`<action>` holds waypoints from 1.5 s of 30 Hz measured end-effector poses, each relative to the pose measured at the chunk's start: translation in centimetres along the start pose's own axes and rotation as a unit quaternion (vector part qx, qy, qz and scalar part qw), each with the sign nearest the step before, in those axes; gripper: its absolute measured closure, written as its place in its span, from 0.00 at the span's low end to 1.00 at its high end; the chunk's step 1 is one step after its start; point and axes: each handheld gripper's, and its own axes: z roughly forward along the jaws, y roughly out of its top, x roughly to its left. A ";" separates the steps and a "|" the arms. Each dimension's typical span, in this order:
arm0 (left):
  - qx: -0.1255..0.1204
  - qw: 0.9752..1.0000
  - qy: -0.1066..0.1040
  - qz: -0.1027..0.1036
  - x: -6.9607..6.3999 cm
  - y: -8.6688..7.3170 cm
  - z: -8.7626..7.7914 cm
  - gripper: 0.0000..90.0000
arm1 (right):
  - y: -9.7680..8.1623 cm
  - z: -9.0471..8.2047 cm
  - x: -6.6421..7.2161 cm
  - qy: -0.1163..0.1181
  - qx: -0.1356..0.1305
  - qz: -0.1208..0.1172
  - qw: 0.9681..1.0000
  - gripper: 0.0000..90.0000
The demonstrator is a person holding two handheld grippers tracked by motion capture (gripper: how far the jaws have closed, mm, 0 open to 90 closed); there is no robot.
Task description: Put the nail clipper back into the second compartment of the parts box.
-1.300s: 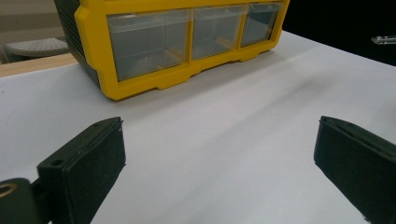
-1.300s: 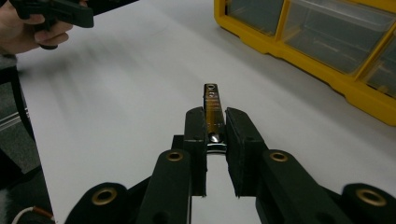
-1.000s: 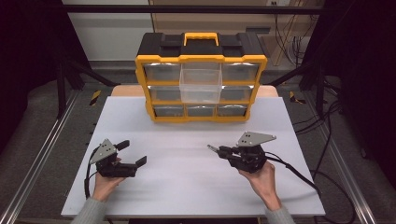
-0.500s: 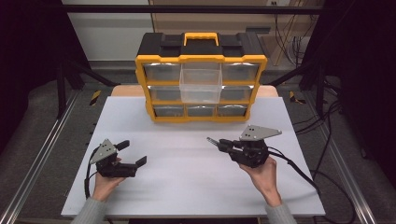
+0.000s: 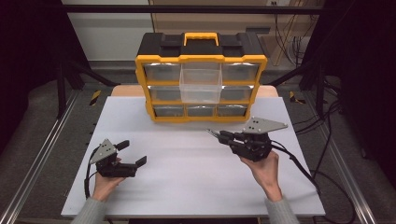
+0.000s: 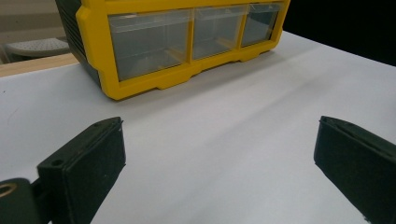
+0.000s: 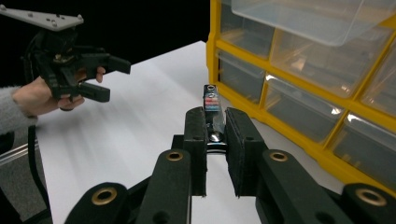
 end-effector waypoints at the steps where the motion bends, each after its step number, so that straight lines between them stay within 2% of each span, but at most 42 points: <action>1: 0.000 1.000 0.000 0.000 0.0 0.0 0.0 0.02 | 0.2 -0.1 0.0 -0.001 0.000 -0.002 1.000 0.88; 45: -0.001 1.000 0.001 -0.001 0.0 0.0 0.0 0.02 | 7.4 -1.8 0.0 -0.020 -0.037 -0.038 0.998 0.88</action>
